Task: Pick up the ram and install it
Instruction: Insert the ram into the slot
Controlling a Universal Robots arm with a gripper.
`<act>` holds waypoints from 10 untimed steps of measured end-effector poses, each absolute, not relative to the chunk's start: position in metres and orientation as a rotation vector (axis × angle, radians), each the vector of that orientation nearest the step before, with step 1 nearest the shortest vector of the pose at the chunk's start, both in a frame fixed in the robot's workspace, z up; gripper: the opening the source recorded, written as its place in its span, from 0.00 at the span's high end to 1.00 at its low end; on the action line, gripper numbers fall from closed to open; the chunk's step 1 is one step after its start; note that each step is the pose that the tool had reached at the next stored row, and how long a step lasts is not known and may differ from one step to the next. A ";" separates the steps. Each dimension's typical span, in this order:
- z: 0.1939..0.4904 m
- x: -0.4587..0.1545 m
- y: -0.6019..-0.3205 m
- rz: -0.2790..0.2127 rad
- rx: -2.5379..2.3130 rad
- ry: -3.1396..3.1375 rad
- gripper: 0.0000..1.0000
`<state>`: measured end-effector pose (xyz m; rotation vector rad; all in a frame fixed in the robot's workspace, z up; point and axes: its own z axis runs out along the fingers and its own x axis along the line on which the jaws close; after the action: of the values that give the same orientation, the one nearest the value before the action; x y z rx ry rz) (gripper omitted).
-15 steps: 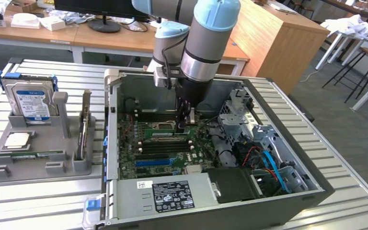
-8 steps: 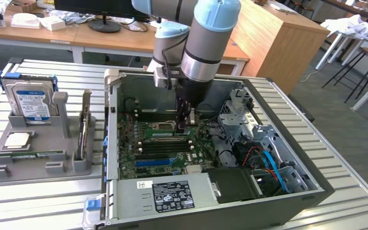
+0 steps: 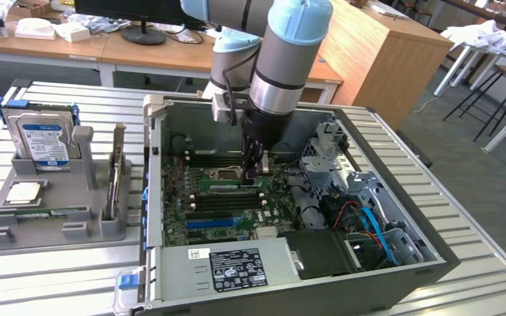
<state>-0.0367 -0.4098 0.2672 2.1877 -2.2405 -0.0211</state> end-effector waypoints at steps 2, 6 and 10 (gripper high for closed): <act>0.267 -0.037 -0.410 -0.021 2.188 -2.241 0.88; 0.267 -0.037 -0.410 -0.021 2.188 -2.240 0.88; 0.264 -0.037 -0.410 -0.021 2.188 -2.240 0.88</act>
<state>-0.0366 -0.4100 0.2637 2.1878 -2.2405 -0.0212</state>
